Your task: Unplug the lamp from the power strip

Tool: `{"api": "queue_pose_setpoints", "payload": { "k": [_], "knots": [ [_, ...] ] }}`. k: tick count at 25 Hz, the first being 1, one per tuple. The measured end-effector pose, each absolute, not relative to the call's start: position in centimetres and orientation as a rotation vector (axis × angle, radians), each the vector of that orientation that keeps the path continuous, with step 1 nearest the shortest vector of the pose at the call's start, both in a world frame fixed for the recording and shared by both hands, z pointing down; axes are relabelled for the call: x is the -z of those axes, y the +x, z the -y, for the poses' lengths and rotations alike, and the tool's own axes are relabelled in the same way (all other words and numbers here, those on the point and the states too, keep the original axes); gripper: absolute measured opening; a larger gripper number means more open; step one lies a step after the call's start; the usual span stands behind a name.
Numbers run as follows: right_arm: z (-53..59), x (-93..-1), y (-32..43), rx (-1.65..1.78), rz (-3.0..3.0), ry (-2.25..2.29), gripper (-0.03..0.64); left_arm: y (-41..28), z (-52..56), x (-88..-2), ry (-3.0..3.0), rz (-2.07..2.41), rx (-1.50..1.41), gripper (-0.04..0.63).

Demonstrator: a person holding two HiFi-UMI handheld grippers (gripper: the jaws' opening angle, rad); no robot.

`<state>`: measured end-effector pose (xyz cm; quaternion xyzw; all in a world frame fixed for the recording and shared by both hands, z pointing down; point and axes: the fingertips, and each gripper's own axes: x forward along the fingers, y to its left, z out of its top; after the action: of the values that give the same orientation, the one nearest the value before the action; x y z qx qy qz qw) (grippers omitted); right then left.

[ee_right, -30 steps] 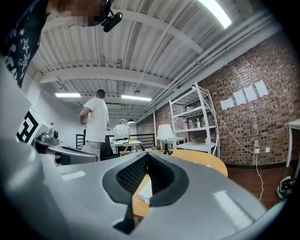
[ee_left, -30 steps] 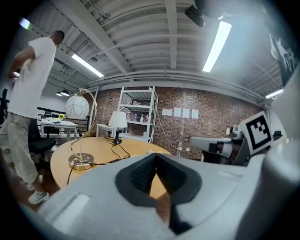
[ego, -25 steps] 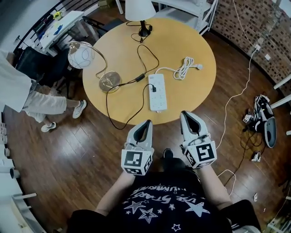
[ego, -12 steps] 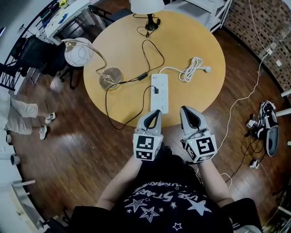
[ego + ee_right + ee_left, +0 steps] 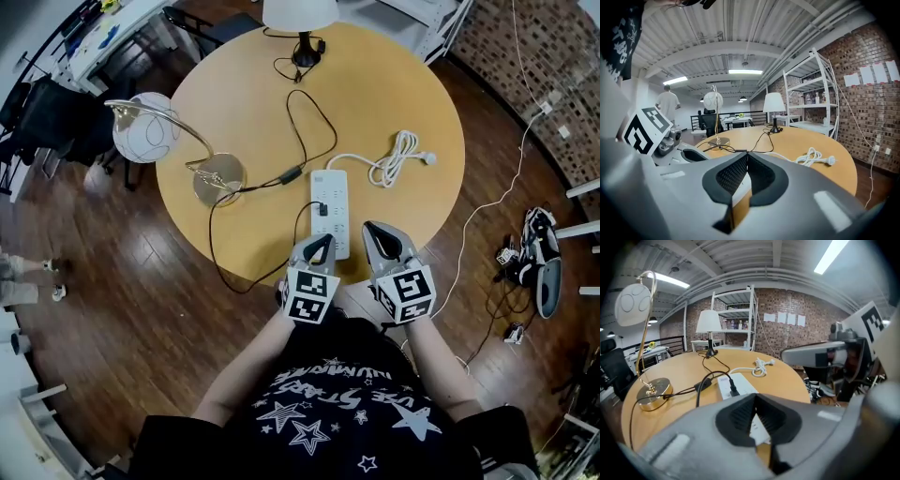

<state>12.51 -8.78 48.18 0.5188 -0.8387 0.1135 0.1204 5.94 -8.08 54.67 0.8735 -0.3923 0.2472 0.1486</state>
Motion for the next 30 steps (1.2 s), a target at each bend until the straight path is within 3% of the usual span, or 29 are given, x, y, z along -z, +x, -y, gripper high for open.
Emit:
{"api": "queue_pose_setpoints", "payload": {
  "k": [23,27,30],
  "knots": [
    [13.8,-55.8,6.6,-0.419,2.437,0.958,0.013,5.8,10.1,-58.2,2.532,1.109,-0.987,0.002],
    [13.7,-56.4,5.8,-0.386,2.43,0.851,0.091,5.9,10.3,-58.6,2.515,1.108,-1.015,0.002],
    [13.9,-56.1,5.0,-0.38,2.436,0.8,0.112,6.0,10.3,-58.7,2.521,1.11,-1.044,0.002]
  ]
}}
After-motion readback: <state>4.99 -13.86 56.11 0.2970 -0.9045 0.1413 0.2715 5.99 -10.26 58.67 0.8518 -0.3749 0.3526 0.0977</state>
